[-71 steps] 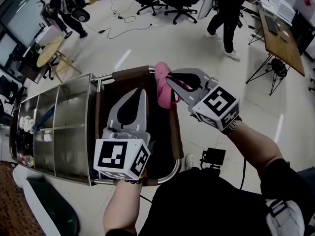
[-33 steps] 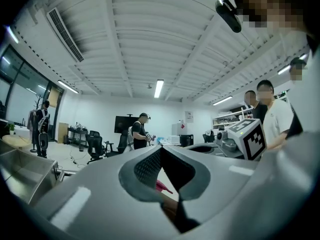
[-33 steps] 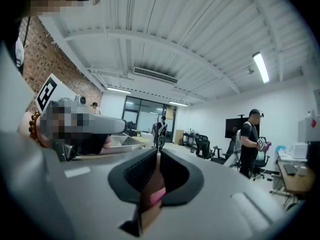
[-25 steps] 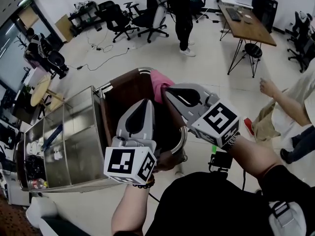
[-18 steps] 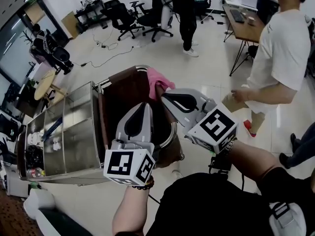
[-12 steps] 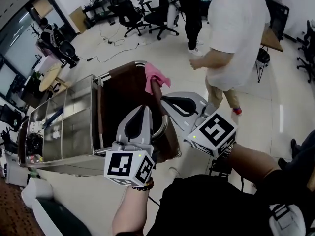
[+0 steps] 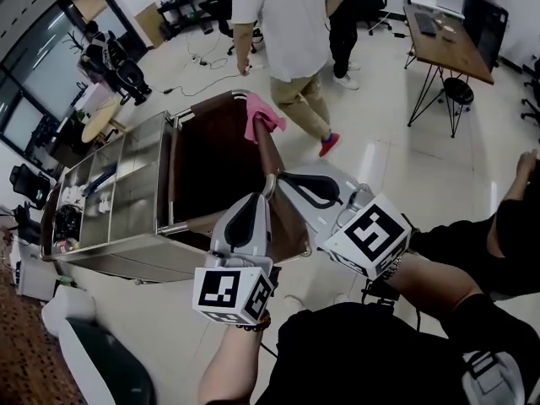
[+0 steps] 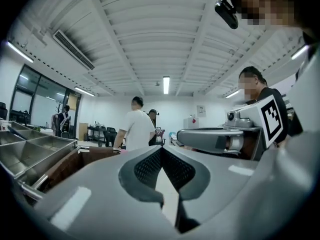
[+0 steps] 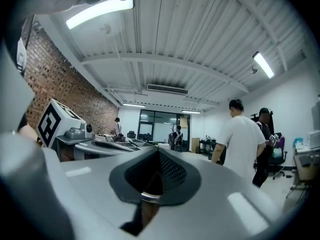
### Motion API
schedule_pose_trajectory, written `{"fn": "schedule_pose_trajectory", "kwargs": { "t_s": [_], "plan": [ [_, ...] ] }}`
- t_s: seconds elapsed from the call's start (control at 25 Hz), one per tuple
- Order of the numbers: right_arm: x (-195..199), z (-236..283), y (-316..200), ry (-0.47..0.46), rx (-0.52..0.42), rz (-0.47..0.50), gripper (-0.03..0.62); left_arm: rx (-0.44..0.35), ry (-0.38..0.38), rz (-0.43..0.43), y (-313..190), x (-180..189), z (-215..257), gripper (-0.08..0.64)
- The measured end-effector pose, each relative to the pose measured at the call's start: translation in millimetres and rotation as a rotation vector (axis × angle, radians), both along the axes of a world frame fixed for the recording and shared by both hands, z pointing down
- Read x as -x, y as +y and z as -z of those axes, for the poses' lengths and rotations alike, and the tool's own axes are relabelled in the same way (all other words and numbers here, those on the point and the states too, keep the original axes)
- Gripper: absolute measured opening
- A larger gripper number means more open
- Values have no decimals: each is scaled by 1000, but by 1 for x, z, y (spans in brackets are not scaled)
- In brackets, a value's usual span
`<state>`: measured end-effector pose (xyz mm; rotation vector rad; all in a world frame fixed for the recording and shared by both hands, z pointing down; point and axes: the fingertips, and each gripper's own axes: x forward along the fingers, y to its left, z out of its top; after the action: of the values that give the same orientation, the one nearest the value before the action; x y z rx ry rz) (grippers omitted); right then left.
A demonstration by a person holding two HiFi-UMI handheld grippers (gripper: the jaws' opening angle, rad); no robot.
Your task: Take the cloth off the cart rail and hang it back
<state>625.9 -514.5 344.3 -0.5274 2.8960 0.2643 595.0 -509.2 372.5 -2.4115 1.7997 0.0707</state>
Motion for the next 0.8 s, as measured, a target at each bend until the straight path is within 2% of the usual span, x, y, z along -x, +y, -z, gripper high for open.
{"fn": "schedule_pose_trajectory", "kwargs": {
  "t_s": [0.28,0.8],
  "plan": [
    [-8,16,33,-20,-18,-11,-2,14,-6,-10,31,-3,-18,0],
    [27,21,100,2,-18,-61,-2,4,8,-50,95,32,-14,0]
  ]
}}
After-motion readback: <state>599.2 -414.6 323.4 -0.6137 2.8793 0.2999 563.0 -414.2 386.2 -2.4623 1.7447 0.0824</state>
